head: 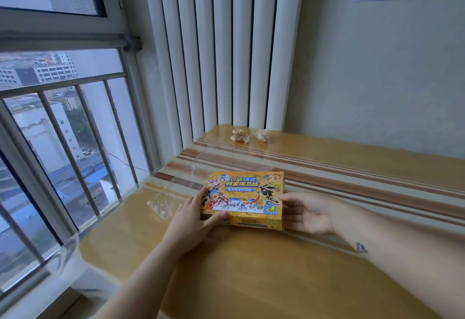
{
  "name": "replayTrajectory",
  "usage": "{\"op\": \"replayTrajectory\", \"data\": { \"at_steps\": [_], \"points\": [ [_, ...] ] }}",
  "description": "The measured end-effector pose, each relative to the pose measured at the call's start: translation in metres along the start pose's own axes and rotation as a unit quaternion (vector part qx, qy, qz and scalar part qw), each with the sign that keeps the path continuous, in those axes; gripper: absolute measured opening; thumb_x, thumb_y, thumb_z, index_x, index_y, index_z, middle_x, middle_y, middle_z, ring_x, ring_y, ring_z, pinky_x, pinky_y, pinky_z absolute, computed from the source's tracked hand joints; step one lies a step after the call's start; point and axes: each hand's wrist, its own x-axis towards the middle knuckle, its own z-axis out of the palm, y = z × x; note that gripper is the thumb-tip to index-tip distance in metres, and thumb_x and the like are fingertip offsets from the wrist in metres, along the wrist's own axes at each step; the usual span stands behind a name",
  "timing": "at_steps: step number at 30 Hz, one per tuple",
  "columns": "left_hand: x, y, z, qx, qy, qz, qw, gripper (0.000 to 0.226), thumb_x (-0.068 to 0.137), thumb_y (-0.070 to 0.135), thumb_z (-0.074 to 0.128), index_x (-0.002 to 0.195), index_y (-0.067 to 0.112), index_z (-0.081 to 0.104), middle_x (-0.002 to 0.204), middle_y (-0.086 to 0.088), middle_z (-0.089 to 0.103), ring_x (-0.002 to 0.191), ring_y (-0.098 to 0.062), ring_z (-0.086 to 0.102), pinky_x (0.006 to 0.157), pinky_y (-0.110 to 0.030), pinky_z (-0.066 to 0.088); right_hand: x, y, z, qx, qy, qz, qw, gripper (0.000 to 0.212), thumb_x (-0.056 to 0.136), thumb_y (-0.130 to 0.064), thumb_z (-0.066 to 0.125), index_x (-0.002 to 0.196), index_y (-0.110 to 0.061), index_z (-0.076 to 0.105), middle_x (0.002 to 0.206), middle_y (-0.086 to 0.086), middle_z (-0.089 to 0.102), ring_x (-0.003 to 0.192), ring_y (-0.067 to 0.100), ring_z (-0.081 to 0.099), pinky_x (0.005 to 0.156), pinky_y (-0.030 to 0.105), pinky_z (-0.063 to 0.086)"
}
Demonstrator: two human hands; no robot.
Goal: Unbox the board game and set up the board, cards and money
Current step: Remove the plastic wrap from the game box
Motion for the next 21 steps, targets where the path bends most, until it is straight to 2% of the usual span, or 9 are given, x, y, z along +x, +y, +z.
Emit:
{"op": "replayTrajectory", "data": {
  "at_steps": [5, 9, 13, 17, 21],
  "points": [
    [0.0005, -0.0003, -0.0001, -0.005, -0.008, -0.002, 1.000, 0.095, 0.071, 0.074, 0.044, 0.151, 0.030, 0.017, 0.145, -0.003, 0.039, 0.131, -0.021, 0.039, 0.105, -0.036, 0.035, 0.0007, 0.0004, -0.0003, 0.011, -0.003, 0.001, 1.000, 0.018, 0.084, -0.011, 0.066, 0.096, -0.001, 0.057, 0.075, 0.015, 0.069, 0.074, 0.025, 0.063, 0.054, 0.027, 0.057],
    [0.0015, -0.0010, 0.0013, 0.002, 0.002, 0.002, 1.000, 0.090, 0.077, 0.070, 0.048, 0.151, 0.030, 0.016, 0.145, -0.003, 0.039, 0.131, -0.021, 0.039, 0.104, -0.036, 0.035, 0.0013, -0.0011, -0.0018, 0.003, -0.004, 0.007, 1.000, 0.017, 0.084, -0.012, 0.066, 0.095, -0.001, 0.058, 0.072, 0.014, 0.070, 0.073, 0.024, 0.064, 0.056, 0.027, 0.057],
    [0.0017, -0.0021, 0.0030, 0.009, 0.005, 0.003, 1.000, 0.090, 0.077, 0.071, 0.048, 0.151, 0.031, 0.016, 0.145, -0.002, 0.039, 0.131, -0.020, 0.040, 0.104, -0.036, 0.036, 0.0006, -0.0027, -0.0028, -0.013, -0.007, 0.020, 1.000, 0.026, 0.077, -0.013, 0.070, 0.097, 0.000, 0.059, 0.081, 0.016, 0.068, 0.079, 0.025, 0.063, 0.069, 0.034, 0.053],
    [0.0026, -0.0039, 0.0027, 0.004, 0.005, 0.002, 1.000, 0.090, 0.076, 0.072, 0.046, 0.151, 0.031, 0.017, 0.145, -0.002, 0.039, 0.131, -0.021, 0.040, 0.105, -0.036, 0.036, -0.0004, -0.0061, -0.0032, -0.041, 0.007, 0.031, 0.999, 0.038, 0.054, -0.022, 0.077, 0.085, -0.007, 0.060, 0.081, 0.009, 0.063, 0.073, 0.018, 0.056, 0.061, 0.027, 0.048],
    [0.0022, -0.0045, 0.0030, -0.003, 0.003, 0.003, 1.000, 0.093, 0.072, 0.074, 0.044, 0.150, 0.030, 0.018, 0.144, -0.003, 0.041, 0.130, -0.021, 0.041, 0.106, -0.037, 0.036, 0.0026, -0.0063, -0.0037, -0.086, 0.014, 0.028, 0.996, 0.027, 0.067, -0.026, 0.076, 0.081, -0.011, 0.059, 0.074, 0.004, 0.060, 0.065, 0.013, 0.051, 0.057, 0.021, 0.042]
  ]
}}
